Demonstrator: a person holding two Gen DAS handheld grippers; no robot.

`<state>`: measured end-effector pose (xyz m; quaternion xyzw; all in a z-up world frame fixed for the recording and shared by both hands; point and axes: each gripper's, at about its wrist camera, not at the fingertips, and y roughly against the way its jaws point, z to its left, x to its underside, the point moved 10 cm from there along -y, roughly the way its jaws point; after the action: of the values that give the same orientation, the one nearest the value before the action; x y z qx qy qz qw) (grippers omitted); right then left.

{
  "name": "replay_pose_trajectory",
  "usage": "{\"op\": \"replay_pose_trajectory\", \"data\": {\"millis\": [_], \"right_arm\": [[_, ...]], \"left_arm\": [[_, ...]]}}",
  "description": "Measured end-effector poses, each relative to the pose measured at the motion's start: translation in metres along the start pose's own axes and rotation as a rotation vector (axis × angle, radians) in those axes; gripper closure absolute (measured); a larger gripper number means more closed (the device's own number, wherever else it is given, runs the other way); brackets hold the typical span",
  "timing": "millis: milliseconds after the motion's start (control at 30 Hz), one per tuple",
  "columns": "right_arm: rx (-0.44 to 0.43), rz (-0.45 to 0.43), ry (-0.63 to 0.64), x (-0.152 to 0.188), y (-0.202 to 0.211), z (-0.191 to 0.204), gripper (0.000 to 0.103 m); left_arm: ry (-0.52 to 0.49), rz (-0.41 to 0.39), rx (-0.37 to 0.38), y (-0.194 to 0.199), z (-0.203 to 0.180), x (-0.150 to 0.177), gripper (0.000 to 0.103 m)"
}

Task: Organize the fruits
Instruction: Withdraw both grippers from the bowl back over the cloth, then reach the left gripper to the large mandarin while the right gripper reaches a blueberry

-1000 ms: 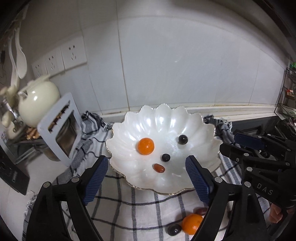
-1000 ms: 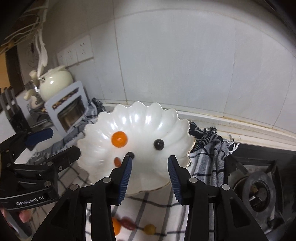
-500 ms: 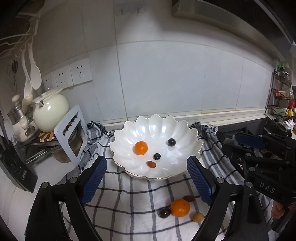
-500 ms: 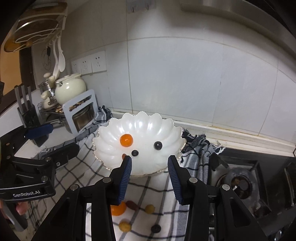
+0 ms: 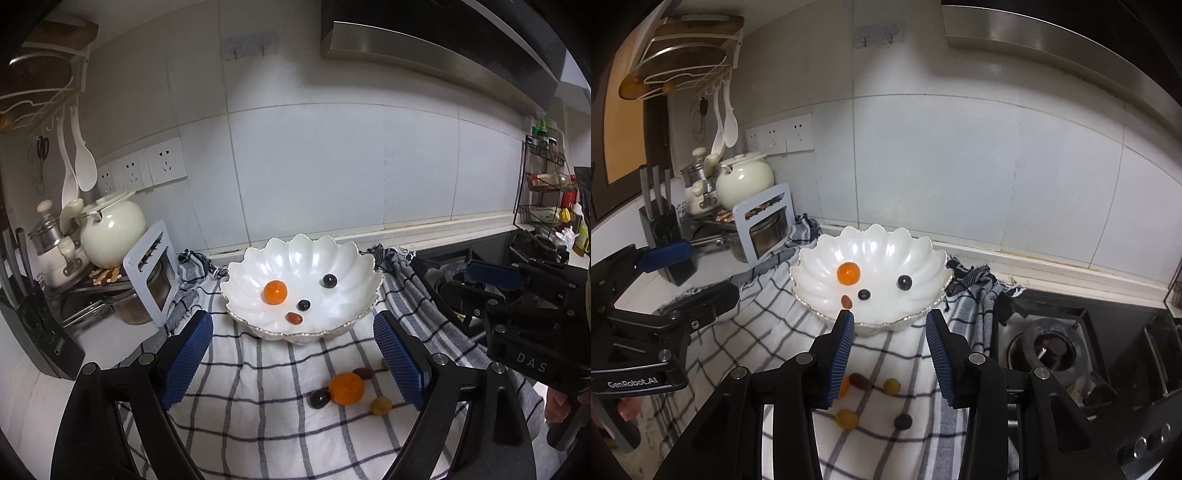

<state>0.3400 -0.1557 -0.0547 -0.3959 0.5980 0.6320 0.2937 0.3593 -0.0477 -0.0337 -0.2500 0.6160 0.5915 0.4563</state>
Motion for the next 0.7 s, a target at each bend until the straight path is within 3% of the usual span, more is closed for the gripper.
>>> {"op": "replay_pose_trajectory", "data": {"millis": [700], "right_arm": [[0.019, 0.080, -0.033, 0.061, 0.011, 0.004, 0.061]], "left_arm": [[-0.104, 0.058, 0.055, 0.012, -0.021, 0.053, 0.014]]}}
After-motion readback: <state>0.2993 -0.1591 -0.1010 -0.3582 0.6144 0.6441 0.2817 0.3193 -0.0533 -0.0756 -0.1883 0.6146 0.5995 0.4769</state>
